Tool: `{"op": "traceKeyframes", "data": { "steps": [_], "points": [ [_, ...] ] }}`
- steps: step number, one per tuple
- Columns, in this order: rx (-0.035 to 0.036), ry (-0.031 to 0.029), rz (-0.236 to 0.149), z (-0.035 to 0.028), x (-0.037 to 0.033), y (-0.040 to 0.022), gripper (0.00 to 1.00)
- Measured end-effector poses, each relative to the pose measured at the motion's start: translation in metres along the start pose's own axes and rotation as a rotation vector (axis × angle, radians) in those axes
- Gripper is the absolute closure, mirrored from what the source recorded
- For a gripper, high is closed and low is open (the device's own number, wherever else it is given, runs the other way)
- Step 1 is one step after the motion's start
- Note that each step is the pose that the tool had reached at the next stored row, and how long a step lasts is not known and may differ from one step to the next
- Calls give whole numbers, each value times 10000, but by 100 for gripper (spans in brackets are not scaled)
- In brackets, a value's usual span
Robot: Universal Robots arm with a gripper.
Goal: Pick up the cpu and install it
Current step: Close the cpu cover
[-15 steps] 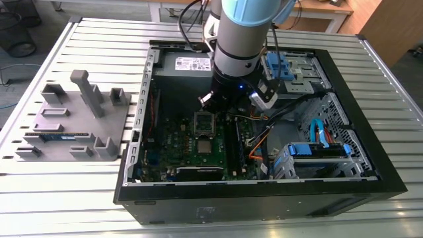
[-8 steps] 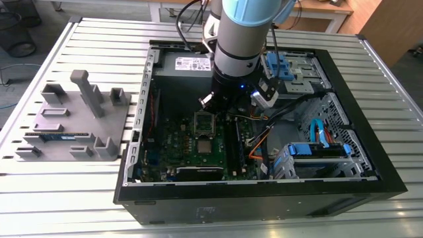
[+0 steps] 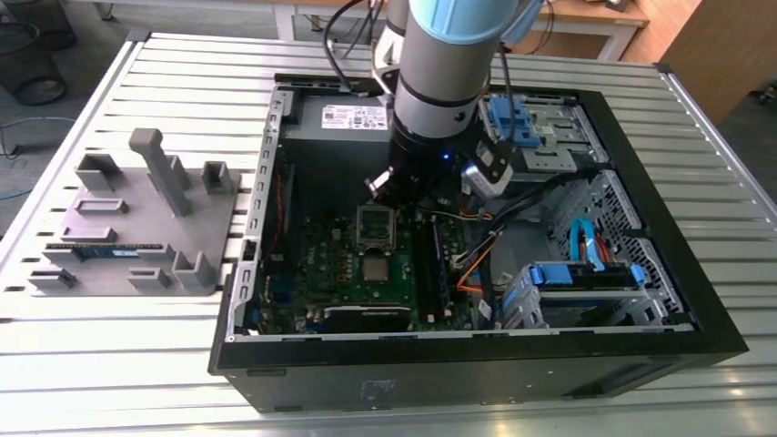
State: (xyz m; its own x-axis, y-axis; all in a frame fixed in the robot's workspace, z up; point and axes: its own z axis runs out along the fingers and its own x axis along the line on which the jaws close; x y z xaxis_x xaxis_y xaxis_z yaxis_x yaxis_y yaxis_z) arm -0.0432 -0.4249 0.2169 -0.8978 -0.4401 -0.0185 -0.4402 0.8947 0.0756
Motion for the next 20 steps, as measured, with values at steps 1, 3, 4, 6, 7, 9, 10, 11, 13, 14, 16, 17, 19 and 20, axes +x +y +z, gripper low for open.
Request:
{"op": "traceKeyframes", "data": {
  "steps": [1, 3, 4, 6, 7, 9, 10, 11, 13, 14, 16, 17, 19, 20],
  "points": [
    [0, 1, -7, -11, 1, -1, 89],
    [0, 2, -22, -33, 3, -4, 89],
    [0, 3, -32, -40, 4, -7, 89],
    [-2, 3, -52, -47, 6, -10, 89],
    [-2, 3, -54, -47, 6, -10, 89],
    [-1, 4, -55, -47, 6, -10, 89],
    [-2, 4, -56, -47, 6, -10, 89],
    [-1, 5, -58, -48, 6, -10, 89],
    [-1, 11, -120, -52, 7, -11, 89],
    [-3, 16, -193, -54, 7, -12, 89],
    [-6, 30, -391, -54, 7, -12, 89],
    [-9, 40, -520, -54, 7, -12, 89],
    [-14, 61, -795, -54, 7, -12, 89],
    [-14, 63, -843, -54, 7, -12, 89]
  ]
}}
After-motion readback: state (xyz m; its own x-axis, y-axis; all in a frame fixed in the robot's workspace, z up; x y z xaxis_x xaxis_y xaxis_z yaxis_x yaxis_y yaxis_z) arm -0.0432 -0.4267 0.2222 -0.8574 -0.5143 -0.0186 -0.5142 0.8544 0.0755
